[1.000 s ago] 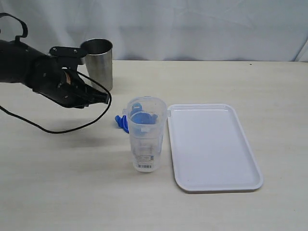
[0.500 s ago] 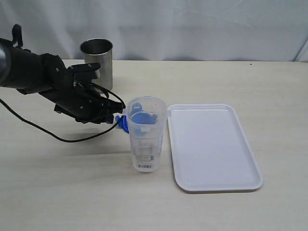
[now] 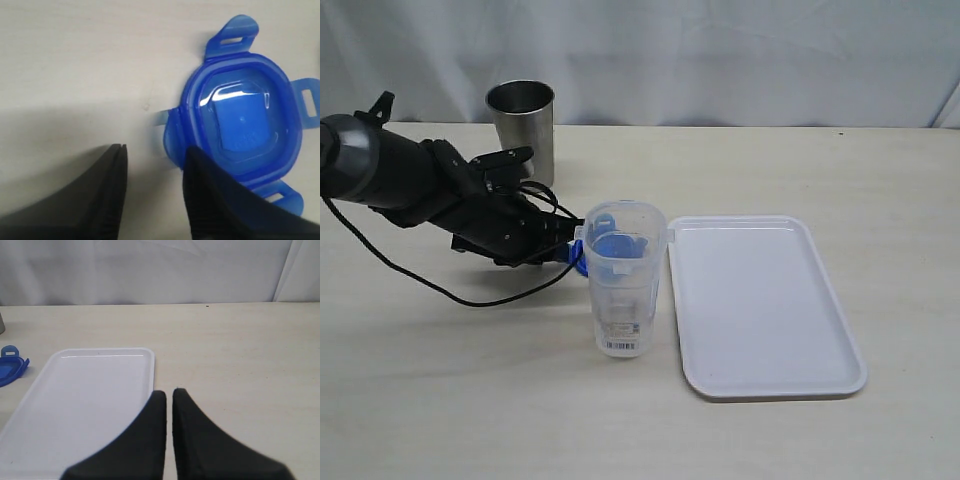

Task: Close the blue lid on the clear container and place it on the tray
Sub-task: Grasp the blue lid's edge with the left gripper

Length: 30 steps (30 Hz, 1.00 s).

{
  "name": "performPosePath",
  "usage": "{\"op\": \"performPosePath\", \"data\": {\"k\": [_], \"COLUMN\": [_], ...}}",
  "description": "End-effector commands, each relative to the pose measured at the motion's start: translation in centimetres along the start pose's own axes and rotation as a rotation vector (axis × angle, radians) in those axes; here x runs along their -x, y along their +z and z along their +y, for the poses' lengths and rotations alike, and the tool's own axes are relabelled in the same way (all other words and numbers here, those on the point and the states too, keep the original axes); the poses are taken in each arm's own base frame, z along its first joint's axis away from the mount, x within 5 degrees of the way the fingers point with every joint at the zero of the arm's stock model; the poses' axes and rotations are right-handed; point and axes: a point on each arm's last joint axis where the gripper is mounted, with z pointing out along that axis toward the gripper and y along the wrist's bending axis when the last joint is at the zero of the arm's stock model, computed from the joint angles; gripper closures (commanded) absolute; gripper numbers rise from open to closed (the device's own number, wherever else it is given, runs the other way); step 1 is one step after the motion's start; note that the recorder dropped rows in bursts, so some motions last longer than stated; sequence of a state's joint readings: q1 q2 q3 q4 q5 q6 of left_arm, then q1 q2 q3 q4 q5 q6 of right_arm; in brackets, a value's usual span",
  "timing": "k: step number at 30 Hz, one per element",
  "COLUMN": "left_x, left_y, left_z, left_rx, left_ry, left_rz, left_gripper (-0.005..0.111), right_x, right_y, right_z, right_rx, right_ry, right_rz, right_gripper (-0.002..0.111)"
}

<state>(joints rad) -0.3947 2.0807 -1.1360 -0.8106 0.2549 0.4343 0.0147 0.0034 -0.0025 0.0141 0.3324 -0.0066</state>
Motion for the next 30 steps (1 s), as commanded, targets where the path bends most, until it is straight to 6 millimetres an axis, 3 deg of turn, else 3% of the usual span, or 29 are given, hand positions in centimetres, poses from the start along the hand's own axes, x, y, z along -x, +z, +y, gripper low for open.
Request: {"op": "performPosePath", "data": {"k": [1, 30], "left_x": [0.6, 2.2], "left_y": [0.1, -0.3], "left_z": [0.0, -0.9], "left_rx": [0.008, -0.032], "left_ry": [-0.03, 0.032], "left_rz": [-0.052, -0.097], "left_gripper": [0.071, 0.071], "right_x": [-0.1, -0.1], "right_y": [0.0, 0.0], "right_z": [0.0, 0.0], "right_rx": [0.001, 0.001], "right_ry": [0.0, 0.0], "right_rz": [0.001, 0.001], "right_gripper": [0.104, 0.104]}}
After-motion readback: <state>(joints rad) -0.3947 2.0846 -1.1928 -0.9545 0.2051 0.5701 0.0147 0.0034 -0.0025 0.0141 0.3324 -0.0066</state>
